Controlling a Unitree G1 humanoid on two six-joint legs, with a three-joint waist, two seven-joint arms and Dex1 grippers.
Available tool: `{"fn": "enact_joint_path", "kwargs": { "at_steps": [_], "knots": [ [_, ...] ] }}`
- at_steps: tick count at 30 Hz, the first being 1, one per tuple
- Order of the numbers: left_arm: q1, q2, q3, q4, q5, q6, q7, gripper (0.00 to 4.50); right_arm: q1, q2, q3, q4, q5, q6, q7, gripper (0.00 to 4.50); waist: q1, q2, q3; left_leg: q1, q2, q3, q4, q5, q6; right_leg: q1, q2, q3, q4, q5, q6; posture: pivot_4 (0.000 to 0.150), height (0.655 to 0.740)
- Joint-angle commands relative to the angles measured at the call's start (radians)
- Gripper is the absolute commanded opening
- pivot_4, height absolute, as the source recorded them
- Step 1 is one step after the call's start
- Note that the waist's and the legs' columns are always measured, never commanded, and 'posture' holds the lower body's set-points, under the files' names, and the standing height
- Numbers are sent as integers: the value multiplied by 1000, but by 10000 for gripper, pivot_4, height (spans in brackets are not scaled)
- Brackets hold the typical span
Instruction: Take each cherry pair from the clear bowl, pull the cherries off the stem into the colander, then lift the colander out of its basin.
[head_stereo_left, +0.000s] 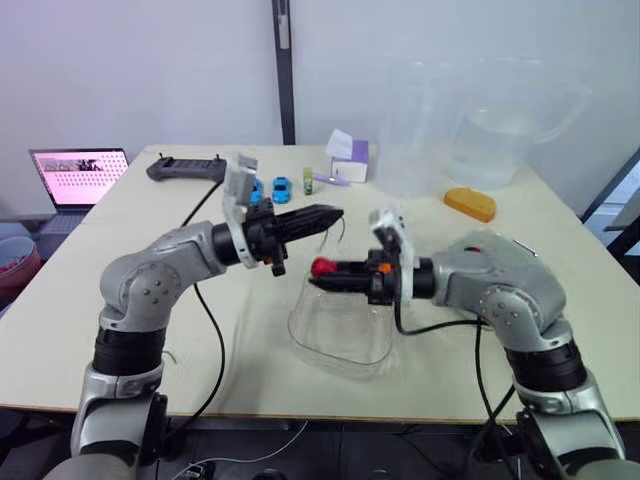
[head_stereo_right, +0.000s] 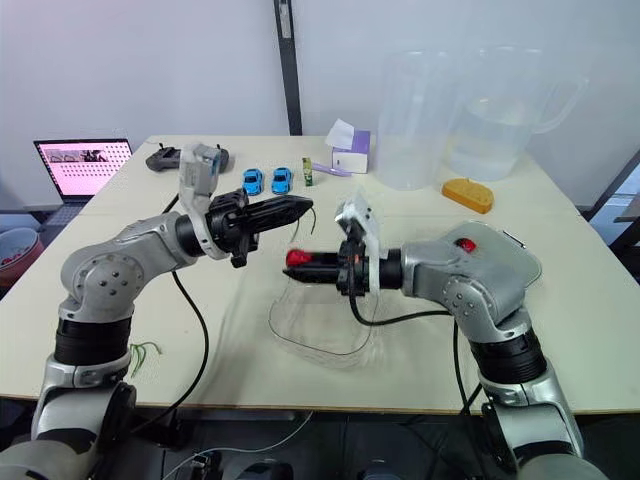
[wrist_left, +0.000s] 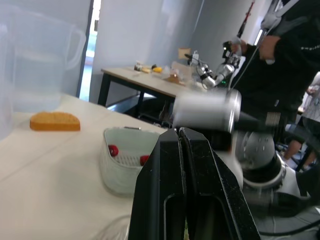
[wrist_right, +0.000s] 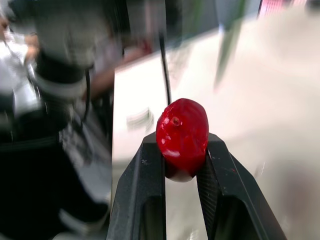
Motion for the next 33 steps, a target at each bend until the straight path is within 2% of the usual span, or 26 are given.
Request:
{"fn": "enact_joint_path", "kwargs": {
  "at_steps": [1, 6, 9, 13, 16, 22, 26, 27, 28, 33],
  "knots": [
    [-15, 7, 26, -24, -8, -21, -8, 0, -13, -19, -20, -40, 2, -10, 17, 3868, -1, 0, 0, 0, 0, 0, 0, 0, 0, 0, 0, 0, 0, 0, 0, 1500, 7400],
    [-7, 12, 30, -29, -11, -22, -3, 0, -24, -85, -116, -32, 45, 11, 35, 3868, 4, 0, 0, 0, 0, 0, 0, 0, 0, 1, 0, 0, 0, 0, 0, 1500, 7400],
    [2, 16, 38, -36, -15, -21, 4, 0, -59, -215, -204, 41, 15, -13, 83, 3868, 6, 0, 0, 0, -1, 0, 0, 0, 0, 1, -1, 0, -1, 0, 0, 1500, 7400],
    [23, 20, 48, -49, -21, -19, 13, 0, -111, -393, -206, 220, -130, -112, 139, 3868, 5, 0, 0, 0, -1, 2, 0, 0, 0, 1, 0, 0, -1, 0, 0, 1500, 7400],
    [38, 20, 55, -60, -22, -21, 22, 0, -138, -497, -130, 383, -315, -268, 171, 3868, 2, 0, 0, 0, -1, 5, -1, 0, 0, 0, 0, 0, -1, 0, 0, 1500, 7400],
    [73, 15, 71, -91, -27, -22, 53, 0, -104, -586, 39, 580, -612, -528, 245, 3868, 1, 0, 0, 0, 0, 6, -1, 0, 0, 0, 0, 1, -1, 0, 0, 1500, 7400],
    [93, 19, 76, -108, -29, -24, 67, 0, -96, -563, 50, 635, -672, -583, 254, 3868, 2, 0, 0, 0, 0, 6, 0, 0, 0, 0, 0, 1, -1, 0, 0, 1500, 7400],
    [97, 20, 78, -111, -29, -25, 71, 0, -99, -557, 45, 647, -683, -590, 246, 13691, 2, 0, 0, 0, 0, 6, 0, 0, 0, 0, 0, 1, -1, 0, 0, 1500, 7400],
    [100, 21, 81, -113, -31, -24, 74, 0, -105, -556, 40, 655, -688, -590, 250, 16711, 2, 0, 0, 0, 0, 6, 0, 0, 0, 0, 0, 1, -1, 0, 0, 1500, 7400],
    [107, 37, 88, -121, -39, -21, 83, 0, -148, -589, 11, 638, -697, -587, 305, 40362, 3, 0, 0, 0, 0, 6, 0, 0, 0, 0, 0, 1, -2, 0, 0, 1500, 7400]
  ]
}}
